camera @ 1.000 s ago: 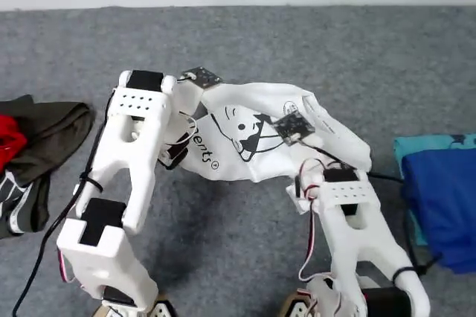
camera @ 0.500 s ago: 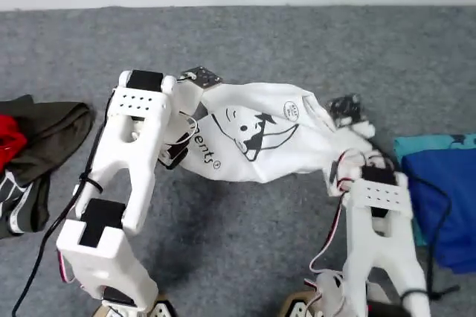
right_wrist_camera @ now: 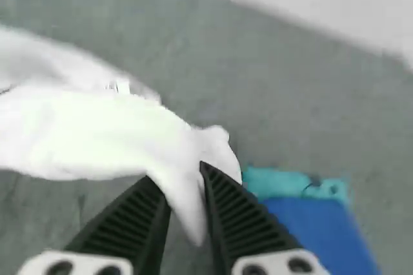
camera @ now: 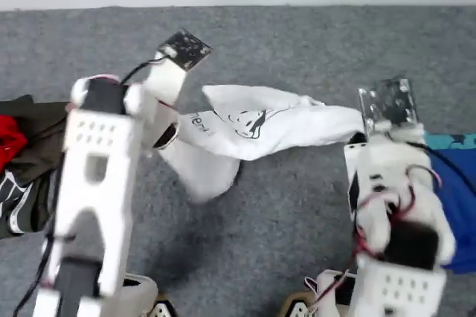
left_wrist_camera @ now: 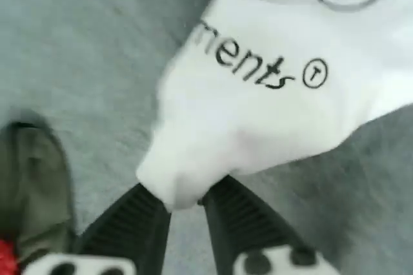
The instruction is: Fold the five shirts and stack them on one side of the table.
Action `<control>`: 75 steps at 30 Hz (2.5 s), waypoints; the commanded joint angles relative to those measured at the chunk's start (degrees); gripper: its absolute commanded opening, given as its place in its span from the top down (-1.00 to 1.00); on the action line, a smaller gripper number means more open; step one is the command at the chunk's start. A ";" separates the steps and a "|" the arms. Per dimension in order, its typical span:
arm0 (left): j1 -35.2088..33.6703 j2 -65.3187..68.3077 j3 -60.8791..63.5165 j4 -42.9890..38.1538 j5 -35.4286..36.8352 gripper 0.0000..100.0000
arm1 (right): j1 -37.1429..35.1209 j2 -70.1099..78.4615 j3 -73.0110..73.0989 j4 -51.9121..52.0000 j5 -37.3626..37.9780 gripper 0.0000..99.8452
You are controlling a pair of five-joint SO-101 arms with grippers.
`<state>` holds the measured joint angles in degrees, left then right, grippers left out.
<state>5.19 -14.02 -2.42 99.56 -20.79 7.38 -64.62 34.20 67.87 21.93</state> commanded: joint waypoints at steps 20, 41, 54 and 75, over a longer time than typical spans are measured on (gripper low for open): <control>-3.87 3.34 -9.01 -6.33 -1.58 0.97 | -2.59 0.92 -3.69 -11.30 -2.90 0.98; -10.99 -23.82 -34.77 0.97 2.11 0.97 | 2.95 0.40 -42.29 -2.33 -11.43 0.98; -10.99 -32.35 -20.09 0.79 1.85 0.97 | 3.21 0.92 -47.82 1.63 -11.34 0.98; -11.08 -14.86 29.58 -47.91 -0.79 0.97 | -0.92 2.07 17.93 -43.38 -11.60 0.98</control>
<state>-5.54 -32.04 25.19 61.93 -21.14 7.12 -63.82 49.32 33.05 11.03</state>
